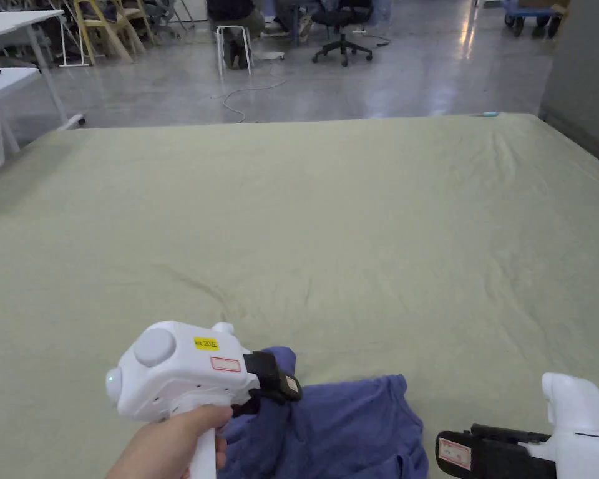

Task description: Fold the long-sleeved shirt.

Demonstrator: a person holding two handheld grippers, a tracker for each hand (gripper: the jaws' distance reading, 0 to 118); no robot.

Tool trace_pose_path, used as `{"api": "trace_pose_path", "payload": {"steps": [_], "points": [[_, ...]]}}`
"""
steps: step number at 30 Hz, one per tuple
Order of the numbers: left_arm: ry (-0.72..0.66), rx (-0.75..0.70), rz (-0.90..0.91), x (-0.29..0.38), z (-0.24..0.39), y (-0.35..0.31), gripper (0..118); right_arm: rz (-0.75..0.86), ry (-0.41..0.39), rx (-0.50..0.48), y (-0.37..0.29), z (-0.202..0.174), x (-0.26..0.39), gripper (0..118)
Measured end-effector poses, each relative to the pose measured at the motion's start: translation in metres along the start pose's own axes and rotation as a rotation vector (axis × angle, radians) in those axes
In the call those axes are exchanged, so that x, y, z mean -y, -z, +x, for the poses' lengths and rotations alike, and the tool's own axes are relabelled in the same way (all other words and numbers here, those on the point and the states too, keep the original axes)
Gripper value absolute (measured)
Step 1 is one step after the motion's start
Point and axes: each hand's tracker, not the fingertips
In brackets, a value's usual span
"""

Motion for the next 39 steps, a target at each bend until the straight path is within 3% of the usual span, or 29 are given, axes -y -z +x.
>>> {"api": "trace_pose_path", "payload": {"steps": [8, 14, 19, 25, 26, 27, 29, 30, 33, 39], "points": [[0.046, -0.094, -0.077, 0.023, 0.031, 0.079, 4, 0.012, 0.037, 0.022, -0.014, 0.022, 0.008, 0], [0.014, -0.121, -0.059, 0.029, 0.044, 0.089, 4, 0.014, 0.068, 0.01, -0.01, 0.034, 0.013, 0], [0.031, -0.057, -0.079, 0.034, 0.07, 0.097, 4, 0.004, 0.067, 0.007, -0.008, 0.037, 0.013, 0], [0.063, -0.118, -0.102, 0.039, 0.076, 0.125, 5, 0.007, 0.076, 0.008, -0.01, 0.042, 0.013, 0], [0.054, -0.123, -0.106, 0.04, 0.074, 0.129, 8, 0.007, 0.077, 0.01, -0.011, 0.043, 0.013, 0], [0.05, -0.125, -0.106, 0.041, 0.072, 0.133, 29, 0.007, 0.078, 0.011, -0.012, 0.044, 0.013, 0], [0.064, -0.115, -0.097, 0.042, 0.069, 0.138, 97, 0.005, 0.077, 0.013, -0.014, 0.046, 0.014, 0], [0.105, -0.117, -0.094, 0.044, 0.072, 0.139, 118, 0.005, 0.076, 0.016, -0.015, 0.046, 0.014, 0], [0.232, 0.031, -0.068, 0.053, 0.089, 0.131, 118, 0.007, 0.077, 0.019, -0.017, 0.048, 0.014, 0], [0.239, 0.229, -0.11, 0.053, 0.131, 0.106, 118, 0.043, 0.079, 0.029, -0.026, 0.054, 0.013, 0]]}}
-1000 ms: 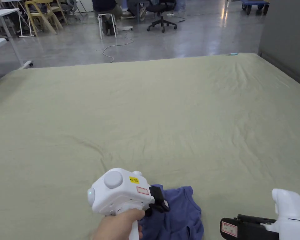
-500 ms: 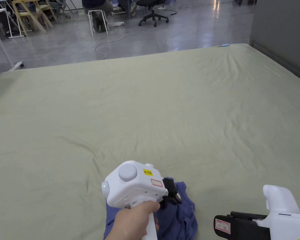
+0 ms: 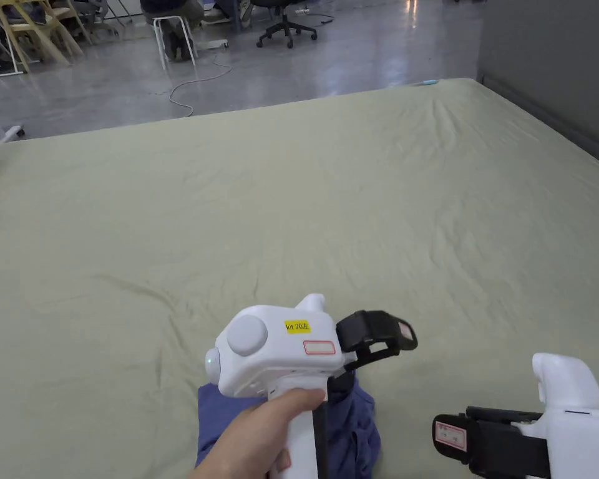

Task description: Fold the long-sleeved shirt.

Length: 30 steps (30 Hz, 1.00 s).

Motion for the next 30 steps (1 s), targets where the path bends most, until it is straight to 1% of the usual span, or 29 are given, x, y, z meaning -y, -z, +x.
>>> {"api": "trace_pose_path", "payload": {"steps": [4, 9, 11, 12, 13, 14, 15, 17, 18, 20, 22, 26, 30], "points": [[-0.025, 0.08, 0.019, -0.002, 0.017, -0.005, 118, 0.036, 0.032, -0.006, -0.011, 0.006, 0.0, 0], [-0.033, 0.099, 0.028, 0.0, 0.022, -0.011, 118, 0.065, 0.042, 0.006, -0.024, 0.01, -0.001, 0], [-0.08, 0.109, 0.033, -0.002, 0.017, -0.022, 117, 0.069, 0.046, 0.006, -0.027, 0.013, -0.001, 0], [-0.094, 0.11, 0.038, -0.003, 0.015, -0.028, 103, 0.07, 0.045, 0.008, -0.027, 0.013, -0.001, 0], [-0.093, 0.109, 0.055, -0.002, 0.011, -0.04, 68, 0.071, 0.044, 0.009, -0.027, 0.013, -0.001, 0], [-0.039, 0.069, 0.113, -0.002, 0.007, -0.055, 18, 0.072, 0.045, 0.008, -0.027, 0.011, -0.001, 0], [0.013, -0.002, 0.144, -0.003, 0.009, -0.067, 0, 0.07, 0.047, 0.004, -0.026, 0.011, 0.0, 0], [0.095, -0.257, 0.173, 0.0, 0.002, -0.084, 0, 0.065, 0.047, -0.004, -0.023, 0.011, 0.0, 0], [0.128, -0.358, 0.174, 0.0, -0.005, -0.09, 0, 0.061, 0.045, -0.007, -0.021, 0.01, 0.001, 0], [0.153, -0.438, 0.169, 0.002, -0.021, -0.098, 0, 0.056, 0.042, -0.013, -0.017, 0.009, 0.001, 0], [0.138, -0.534, 0.133, 0.01, -0.037, -0.097, 0, 0.048, 0.043, -0.02, -0.013, 0.009, 0.001, 0], [0.112, -0.506, 0.029, 0.024, -0.063, -0.068, 0, 0.039, 0.043, -0.026, -0.008, 0.007, 0.001, 0], [0.075, -0.46, -0.069, 0.038, -0.068, -0.023, 0, 0.044, 0.038, -0.026, -0.015, 0.002, 0.001, 0]]}}
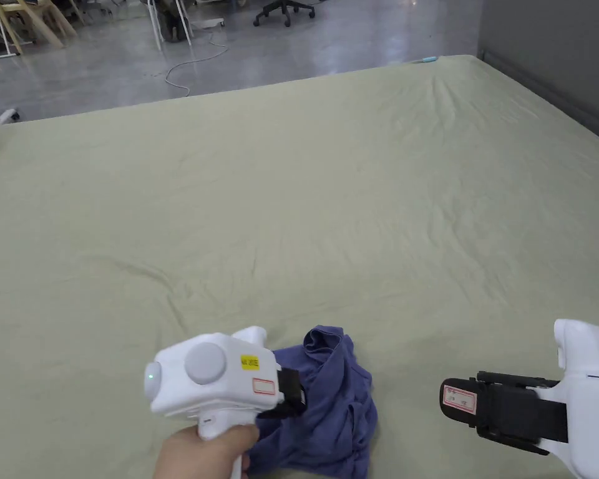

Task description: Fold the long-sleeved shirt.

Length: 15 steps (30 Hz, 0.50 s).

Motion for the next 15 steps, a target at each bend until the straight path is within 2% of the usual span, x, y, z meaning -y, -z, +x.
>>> {"api": "trace_pose_path", "payload": {"steps": [5, 15], "points": [[0.04, -0.044, -0.007, 0.008, 0.036, 0.026, 0, 0.038, -0.051, 0.078, -0.018, -0.001, -0.001, 0], [0.041, 0.2, -0.12, 0.008, 0.11, 0.067, 0, 0.08, 0.043, 0.1, -0.05, 0.018, 0.0, 0]]}}
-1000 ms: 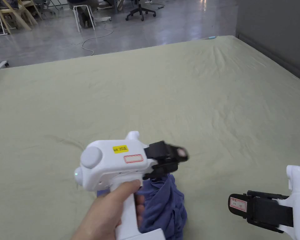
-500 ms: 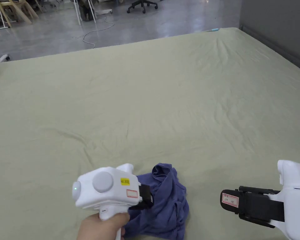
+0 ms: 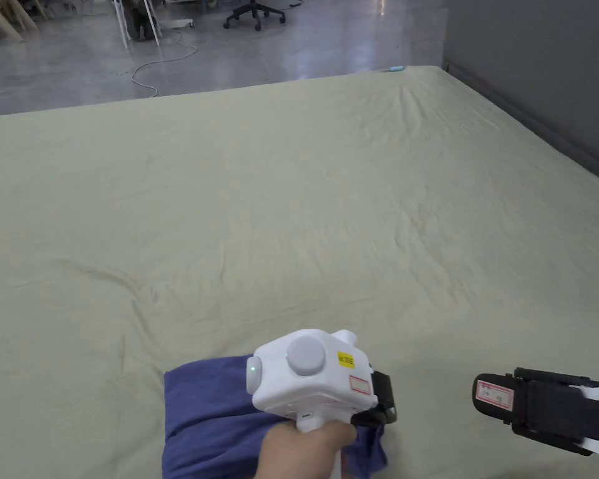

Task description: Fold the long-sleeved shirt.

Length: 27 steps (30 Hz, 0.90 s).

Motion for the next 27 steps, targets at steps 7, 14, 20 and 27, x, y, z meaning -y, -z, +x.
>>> {"api": "trace_pose_path", "payload": {"steps": [7, 14, 20, 27], "points": [[0.034, 0.109, 0.058, -0.002, 0.011, -0.053, 0, 0.037, 0.017, -0.008, -0.006, -0.003, -0.013, 0], [-0.038, -0.006, 0.294, -0.012, -0.071, -0.204, 0, -0.092, 0.003, -0.052, 0.064, -0.032, -0.029, 0], [-0.12, -0.183, 0.323, 0.005, -0.146, -0.264, 0, -0.254, -0.002, -0.105, 0.161, -0.066, -0.039, 0], [-0.222, -0.136, 0.297, 0.014, -0.182, -0.244, 0, -0.428, -0.096, 0.151, 0.262, -0.069, -0.027, 0]]}}
